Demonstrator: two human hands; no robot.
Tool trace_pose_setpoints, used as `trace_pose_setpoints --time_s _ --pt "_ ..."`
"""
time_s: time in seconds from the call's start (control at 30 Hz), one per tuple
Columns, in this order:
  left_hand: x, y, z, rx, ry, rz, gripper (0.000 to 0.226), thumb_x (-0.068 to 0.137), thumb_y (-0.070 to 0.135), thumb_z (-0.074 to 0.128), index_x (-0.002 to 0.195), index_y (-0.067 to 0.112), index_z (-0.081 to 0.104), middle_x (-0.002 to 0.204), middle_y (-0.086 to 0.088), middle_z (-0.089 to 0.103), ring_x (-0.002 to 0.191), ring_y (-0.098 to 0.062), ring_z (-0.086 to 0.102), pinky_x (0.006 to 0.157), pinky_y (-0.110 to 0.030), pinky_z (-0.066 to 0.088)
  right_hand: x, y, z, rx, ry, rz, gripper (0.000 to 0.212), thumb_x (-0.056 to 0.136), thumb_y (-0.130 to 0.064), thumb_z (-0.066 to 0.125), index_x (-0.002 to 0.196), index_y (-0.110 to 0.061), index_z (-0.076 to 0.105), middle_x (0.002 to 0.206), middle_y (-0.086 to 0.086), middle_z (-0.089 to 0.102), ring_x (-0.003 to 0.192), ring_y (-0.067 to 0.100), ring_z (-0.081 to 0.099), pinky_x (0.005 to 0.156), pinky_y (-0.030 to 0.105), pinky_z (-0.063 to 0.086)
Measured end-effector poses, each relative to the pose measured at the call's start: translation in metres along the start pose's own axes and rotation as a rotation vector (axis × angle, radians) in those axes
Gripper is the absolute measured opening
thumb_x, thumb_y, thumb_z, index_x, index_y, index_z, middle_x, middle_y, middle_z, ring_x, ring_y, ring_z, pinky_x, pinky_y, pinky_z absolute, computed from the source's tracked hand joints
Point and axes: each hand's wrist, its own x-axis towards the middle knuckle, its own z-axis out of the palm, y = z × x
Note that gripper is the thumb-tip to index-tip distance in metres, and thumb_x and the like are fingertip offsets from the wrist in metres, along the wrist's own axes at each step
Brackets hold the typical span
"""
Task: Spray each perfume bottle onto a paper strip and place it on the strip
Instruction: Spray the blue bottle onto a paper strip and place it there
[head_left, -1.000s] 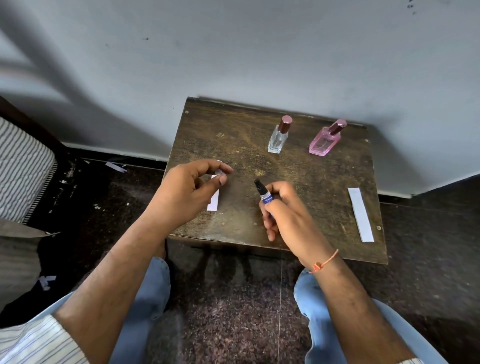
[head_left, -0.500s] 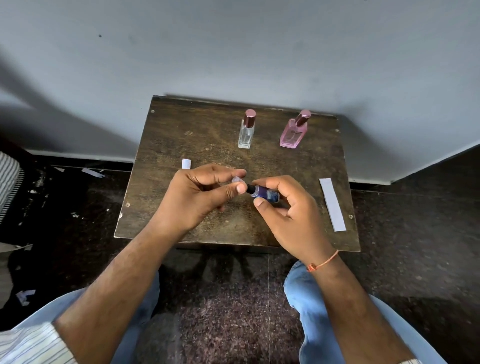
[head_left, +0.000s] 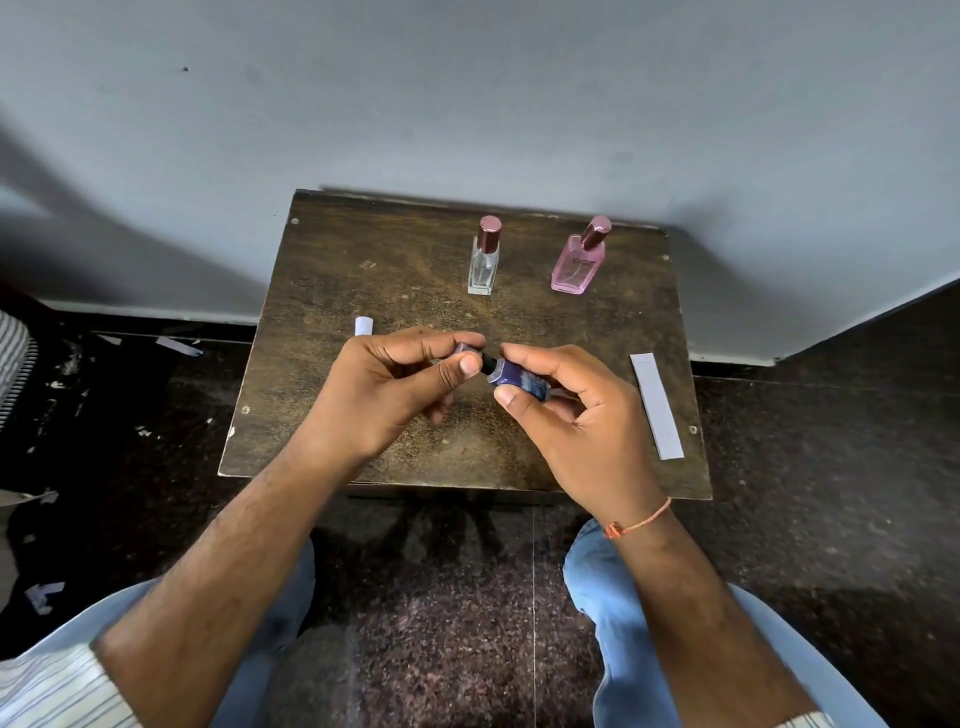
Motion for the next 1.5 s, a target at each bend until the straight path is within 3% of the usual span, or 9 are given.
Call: trace_pose_setpoints --time_s 0.1,0.3,0.53,0.67,0.8,0.93,1.17,1.33,1.5 --pt "-0.002 0.0 -0.004 -0.003 0.0 -0.025 0.026 0.09 0.019 0.076 0.115 0.011 0.082 0.089 0.008 0.08 0.064 -0.009 0.061 0.056 -0.021 0.056 0.001 -0.004 0.004 0.018 0.019 0.015 0.035 0.09 -0.005 0.085 0.124 -0.01 0.079 0.111 0.001 0.077 0.091 0.0 0.071 0.071 0.008 0.051" --pt "-0.002 0.002 -0.013 0.012 -0.069 -0.028 0.027 0.092 0.021 0.075 0.116 0.011 0.082 0.109 -0.003 0.08 0.059 -0.013 0.055 0.056 -0.028 0.058 0.001 -0.006 0.013 0.204 -0.009 0.147 0.038 0.087 -0.002 0.087 0.122 -0.016 0.08 0.111 0.0 0.083 0.104 0.012 0.078 0.087 0.025 0.062" --pt "-0.006 0.009 -0.018 0.048 -0.099 0.017 0.028 0.092 0.014 0.075 0.115 -0.002 0.078 0.091 0.004 0.078 0.062 -0.012 0.065 0.055 -0.023 0.058 0.012 -0.017 0.025 0.379 0.023 0.236 0.041 0.085 0.001 0.086 0.118 -0.022 0.077 0.115 0.005 0.083 0.112 0.016 0.078 0.091 0.026 0.061" --pt "-0.009 0.01 -0.032 0.101 -0.046 0.029 0.025 0.088 0.014 0.08 0.113 0.011 0.08 0.089 -0.003 0.081 0.065 -0.013 0.072 0.057 -0.023 0.06 0.016 -0.016 0.038 0.394 -0.022 0.198 0.034 0.091 0.004 0.08 0.121 -0.011 0.074 0.12 0.012 0.081 0.119 0.025 0.076 0.1 0.035 0.062" --pt "-0.013 0.007 -0.049 0.251 0.051 0.101 0.032 0.086 0.019 0.084 0.118 0.016 0.082 0.099 -0.005 0.085 0.069 -0.014 0.077 0.063 -0.031 0.065 0.016 -0.017 0.056 0.309 -0.075 0.145 0.026 0.096 0.005 0.074 0.118 -0.01 0.075 0.119 0.003 0.081 0.118 0.012 0.076 0.1 0.024 0.058" --pt "-0.016 0.004 -0.062 0.339 0.173 0.117 0.031 0.089 0.017 0.086 0.121 0.018 0.083 0.099 0.001 0.085 0.077 -0.031 0.08 0.072 -0.05 0.068 0.021 -0.015 0.074 0.143 -0.086 0.013 0.029 0.098 -0.003 0.075 0.127 -0.01 0.075 0.138 0.0 0.074 0.133 0.012 0.068 0.112 0.034 0.055" --pt "-0.003 0.008 -0.088 0.487 0.287 0.145 0.03 0.094 0.023 0.085 0.122 0.031 0.082 0.108 0.02 0.083 0.076 0.001 0.074 0.07 -0.017 0.056 0.029 -0.008 0.103 -0.117 -0.11 -0.054 0.05 0.1 -0.002 0.064 0.146 -0.022 0.067 0.141 -0.01 0.064 0.136 0.018 0.06 0.111 0.046 0.054" --pt "0.007 0.004 -0.094 0.536 0.316 0.108 0.028 0.096 0.026 0.083 0.124 0.033 0.082 0.104 0.019 0.084 0.09 -0.028 0.083 0.081 -0.055 0.067 0.034 -0.012 0.11 -0.183 -0.17 -0.012 0.068 0.095 0.007 0.057 0.155 -0.025 0.058 0.146 -0.023 0.057 0.143 0.015 0.051 0.111 0.046 0.054" --pt "0.015 0.006 -0.094 0.611 0.327 0.092 0.029 0.096 0.027 0.083 0.124 0.034 0.081 0.097 0.017 0.083 0.091 -0.035 0.081 0.08 -0.057 0.066 0.036 -0.017 0.112 -0.193 -0.206 0.046 0.075 0.094 0.01 0.054 0.159 -0.027 0.052 0.152 -0.019 0.055 0.142 0.007 0.045 0.113 0.046 0.05"
